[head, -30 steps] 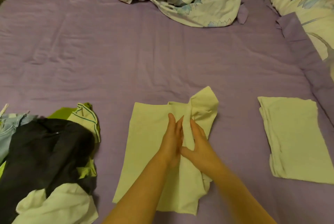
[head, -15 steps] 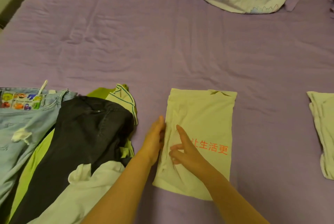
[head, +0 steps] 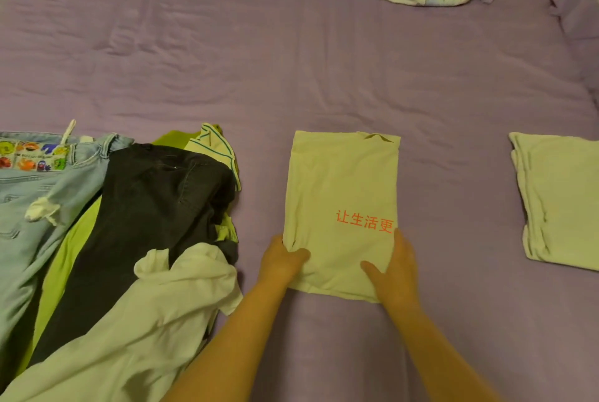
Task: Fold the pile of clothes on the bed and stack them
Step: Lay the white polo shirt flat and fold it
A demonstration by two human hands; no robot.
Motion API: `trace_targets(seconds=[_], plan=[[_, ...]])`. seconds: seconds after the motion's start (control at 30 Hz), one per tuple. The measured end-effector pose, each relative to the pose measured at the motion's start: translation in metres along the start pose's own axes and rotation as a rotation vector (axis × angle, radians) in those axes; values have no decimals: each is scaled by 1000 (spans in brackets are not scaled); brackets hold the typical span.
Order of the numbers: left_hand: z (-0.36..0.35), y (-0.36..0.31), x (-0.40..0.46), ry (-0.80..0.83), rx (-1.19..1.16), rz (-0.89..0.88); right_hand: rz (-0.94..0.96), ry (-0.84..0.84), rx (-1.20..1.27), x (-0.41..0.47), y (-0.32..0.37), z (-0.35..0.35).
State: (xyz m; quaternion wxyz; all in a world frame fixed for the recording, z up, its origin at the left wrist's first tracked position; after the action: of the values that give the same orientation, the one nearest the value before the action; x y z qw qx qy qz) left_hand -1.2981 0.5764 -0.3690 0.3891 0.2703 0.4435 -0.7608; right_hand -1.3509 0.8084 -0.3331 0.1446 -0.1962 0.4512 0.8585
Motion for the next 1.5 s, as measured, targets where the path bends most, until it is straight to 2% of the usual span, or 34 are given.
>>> trace_targets(seconds=[0.1, 0.2, 0.37, 0.47, 0.57, 0.67, 0.87, 0.97, 1.1, 1.27, 1.33, 1.4, 1.47, 1.5], plan=[[2, 16, -13, -8, -131, 53, -230, -37, 209, -11, -29, 2], [-2, 26, -33, -13, -223, 36, -273, 19, 292, -24, -45, 6], [-22, 43, -82, 26, -447, 42, -360, 26, 569, -50, -66, 35], [-37, 57, -121, 14, -500, 73, -411, 41, 766, -77, -75, 56], [-53, 70, -161, 9, -513, 121, -446, 96, 813, -109, -80, 75], [-72, 88, -203, 85, -588, 214, -513, 144, 848, -141, -90, 92], [-101, 113, -261, 262, -904, 385, -607, 234, 944, -181, -104, 111], [-94, 105, -257, 200, -1031, 450, -605, 213, 1092, -173, -87, 111], [-67, 75, -218, 56, -1123, 396, -624, 228, 1238, -143, -46, 89], [-42, 27, -155, 34, -1189, 347, -698, 172, 1425, -87, -7, 56], [-38, 17, -129, 35, -1170, 327, -667, 165, 1436, -64, 0, 45], [-34, 11, -109, 0, -1136, 287, -545, 159, 1331, -43, 4, 36], [-29, 15, -95, -125, -989, 188, -341, 157, 1061, -36, 4, 34], [-23, 16, -95, -234, -808, 95, -216, 151, 863, -38, 5, 34]])
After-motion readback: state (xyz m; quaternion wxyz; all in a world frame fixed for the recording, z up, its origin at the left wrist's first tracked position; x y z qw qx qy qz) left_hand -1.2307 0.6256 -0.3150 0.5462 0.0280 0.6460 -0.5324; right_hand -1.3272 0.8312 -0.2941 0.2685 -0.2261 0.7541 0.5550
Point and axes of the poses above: each hand's wrist, its own x-axis towards the middle knuckle, its own z-axis out of the back of the hand, y = z × x, the point moved 8 cm from there along x, towards the middle knuckle, and after that the axes turned 13 degrees about x, right-handed, at the moved point
